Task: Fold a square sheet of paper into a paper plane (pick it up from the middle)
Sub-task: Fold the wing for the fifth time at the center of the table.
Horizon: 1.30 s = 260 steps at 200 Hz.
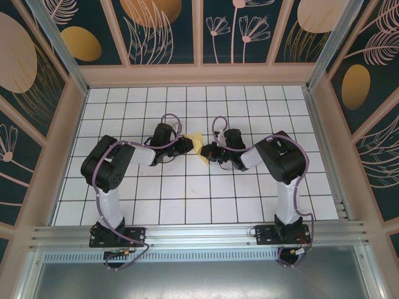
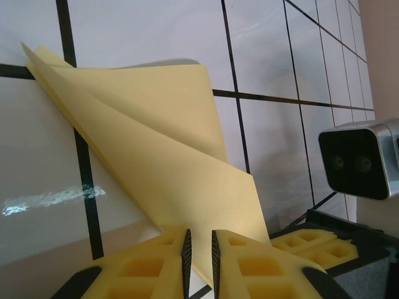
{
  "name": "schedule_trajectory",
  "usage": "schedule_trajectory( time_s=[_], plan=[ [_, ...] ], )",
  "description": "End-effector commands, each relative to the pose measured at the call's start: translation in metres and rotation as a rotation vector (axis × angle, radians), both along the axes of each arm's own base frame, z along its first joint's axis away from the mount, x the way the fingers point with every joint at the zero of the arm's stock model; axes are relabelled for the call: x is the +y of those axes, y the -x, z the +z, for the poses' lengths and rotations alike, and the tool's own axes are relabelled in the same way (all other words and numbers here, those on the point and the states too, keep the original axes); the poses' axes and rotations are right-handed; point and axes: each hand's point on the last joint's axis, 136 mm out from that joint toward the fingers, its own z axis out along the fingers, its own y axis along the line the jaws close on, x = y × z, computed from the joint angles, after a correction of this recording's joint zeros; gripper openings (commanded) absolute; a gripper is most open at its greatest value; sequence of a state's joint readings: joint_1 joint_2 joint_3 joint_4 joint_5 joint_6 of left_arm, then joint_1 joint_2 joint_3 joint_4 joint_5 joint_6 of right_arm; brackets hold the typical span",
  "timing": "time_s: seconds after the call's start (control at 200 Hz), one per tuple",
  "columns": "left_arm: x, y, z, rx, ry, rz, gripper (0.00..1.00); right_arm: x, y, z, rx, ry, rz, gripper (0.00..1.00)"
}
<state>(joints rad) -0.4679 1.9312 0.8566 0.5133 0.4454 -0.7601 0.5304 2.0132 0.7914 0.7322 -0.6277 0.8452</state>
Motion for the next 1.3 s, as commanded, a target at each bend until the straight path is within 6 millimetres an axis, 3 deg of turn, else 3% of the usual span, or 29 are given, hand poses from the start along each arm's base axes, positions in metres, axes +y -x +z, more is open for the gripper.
schedule_trajectory(
  time_s=[0.0, 0.52, 0.741, 0.811, 0.876, 1.121, 1.296],
  plan=[
    [-0.011, -0.007, 0.007, -0.036, 0.033, -0.024, 0.19, -0.025, 0.007, -0.046, 0.111, 0.106, -0.072, 0.00],
    [-0.010, -0.013, -0.017, 0.008, -0.011, -0.009, 0.17, -0.027, 0.010, -0.050, 0.125, 0.109, -0.073, 0.00],
    [-0.003, -0.015, -0.034, 0.056, -0.084, 0.013, 0.17, -0.027, 0.011, -0.051, 0.126, 0.112, -0.067, 0.00],
    [0.003, -0.008, -0.048, 0.093, -0.127, 0.014, 0.16, -0.026, 0.011, -0.050, 0.124, 0.110, -0.065, 0.00],
    [0.003, -0.016, -0.046, 0.094, -0.151, 0.021, 0.16, -0.025, 0.010, -0.049, 0.122, 0.109, -0.060, 0.00],
    [0.019, -0.008, -0.073, 0.179, -0.279, 0.037, 0.15, -0.019, 0.002, -0.027, 0.084, 0.085, -0.042, 0.00],
    [0.022, -0.005, -0.080, 0.207, -0.297, 0.039, 0.14, -0.013, -0.008, 0.000, 0.040, 0.072, -0.026, 0.12]
  ],
)
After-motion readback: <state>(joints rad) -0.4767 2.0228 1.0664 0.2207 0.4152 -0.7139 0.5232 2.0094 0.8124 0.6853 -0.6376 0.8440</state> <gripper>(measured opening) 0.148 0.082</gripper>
